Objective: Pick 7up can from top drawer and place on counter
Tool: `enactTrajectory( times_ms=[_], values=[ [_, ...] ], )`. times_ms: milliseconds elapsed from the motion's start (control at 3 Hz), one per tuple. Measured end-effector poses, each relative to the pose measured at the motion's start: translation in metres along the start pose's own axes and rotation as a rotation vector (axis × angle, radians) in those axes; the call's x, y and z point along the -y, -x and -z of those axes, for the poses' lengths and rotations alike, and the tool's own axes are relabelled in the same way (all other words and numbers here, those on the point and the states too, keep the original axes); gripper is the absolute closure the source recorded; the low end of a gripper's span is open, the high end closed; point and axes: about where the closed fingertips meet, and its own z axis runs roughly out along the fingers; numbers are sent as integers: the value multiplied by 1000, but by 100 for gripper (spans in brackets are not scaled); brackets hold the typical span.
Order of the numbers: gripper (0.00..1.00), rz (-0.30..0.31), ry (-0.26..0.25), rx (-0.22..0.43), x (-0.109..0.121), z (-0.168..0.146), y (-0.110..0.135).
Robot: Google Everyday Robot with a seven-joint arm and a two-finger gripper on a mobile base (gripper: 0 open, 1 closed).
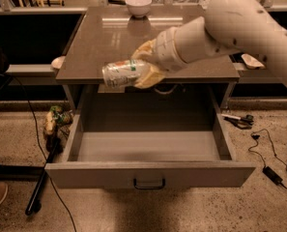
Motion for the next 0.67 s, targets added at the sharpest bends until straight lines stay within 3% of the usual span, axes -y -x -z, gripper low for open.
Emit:
enactTrajectory(
  times_ms=[333, 667],
  values=[
    [100, 21, 22, 20, 47, -35, 12],
    [100, -11, 3, -10, 84, -67, 15]
  ],
)
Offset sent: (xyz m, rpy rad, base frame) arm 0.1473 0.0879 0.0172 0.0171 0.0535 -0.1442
